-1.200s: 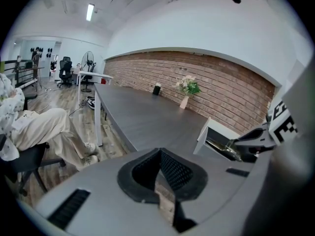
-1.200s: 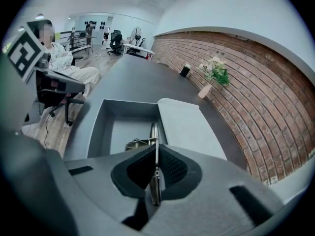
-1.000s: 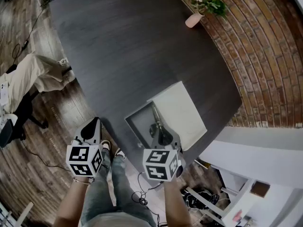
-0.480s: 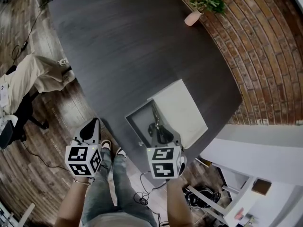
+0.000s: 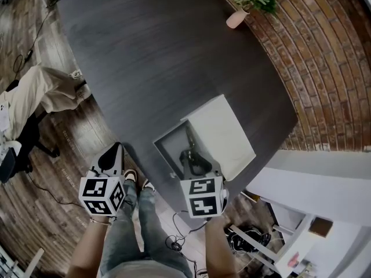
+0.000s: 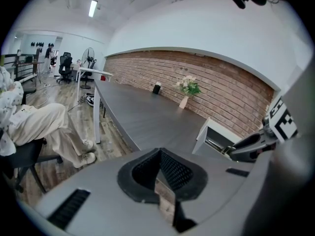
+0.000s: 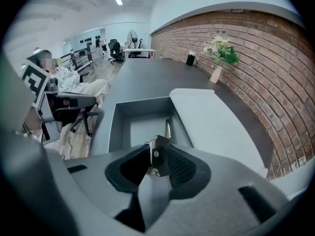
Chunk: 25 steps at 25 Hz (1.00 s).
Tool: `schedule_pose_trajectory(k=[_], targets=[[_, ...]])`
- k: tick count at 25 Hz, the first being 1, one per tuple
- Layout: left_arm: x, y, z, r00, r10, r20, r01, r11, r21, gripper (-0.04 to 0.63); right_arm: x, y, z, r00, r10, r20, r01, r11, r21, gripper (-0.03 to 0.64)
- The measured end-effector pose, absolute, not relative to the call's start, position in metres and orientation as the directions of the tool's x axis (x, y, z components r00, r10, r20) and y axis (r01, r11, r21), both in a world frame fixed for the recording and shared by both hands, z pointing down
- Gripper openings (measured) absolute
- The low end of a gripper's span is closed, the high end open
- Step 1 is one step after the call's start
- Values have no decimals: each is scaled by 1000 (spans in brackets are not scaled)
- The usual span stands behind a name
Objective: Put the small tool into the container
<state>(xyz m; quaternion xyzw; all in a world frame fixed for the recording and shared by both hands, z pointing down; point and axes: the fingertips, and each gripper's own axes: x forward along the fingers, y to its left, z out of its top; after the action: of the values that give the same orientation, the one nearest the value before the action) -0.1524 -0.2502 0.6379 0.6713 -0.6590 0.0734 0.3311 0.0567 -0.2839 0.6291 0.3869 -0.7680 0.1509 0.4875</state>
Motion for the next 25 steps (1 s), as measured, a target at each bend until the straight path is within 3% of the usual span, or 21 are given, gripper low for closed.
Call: schedule_pose_trajectory(k=[25], targets=[[-154, -246, 629, 126, -837, 532, -940, 70, 333, 5, 48, -277, 633, -294, -403, 867, -755, 654, 48, 138]])
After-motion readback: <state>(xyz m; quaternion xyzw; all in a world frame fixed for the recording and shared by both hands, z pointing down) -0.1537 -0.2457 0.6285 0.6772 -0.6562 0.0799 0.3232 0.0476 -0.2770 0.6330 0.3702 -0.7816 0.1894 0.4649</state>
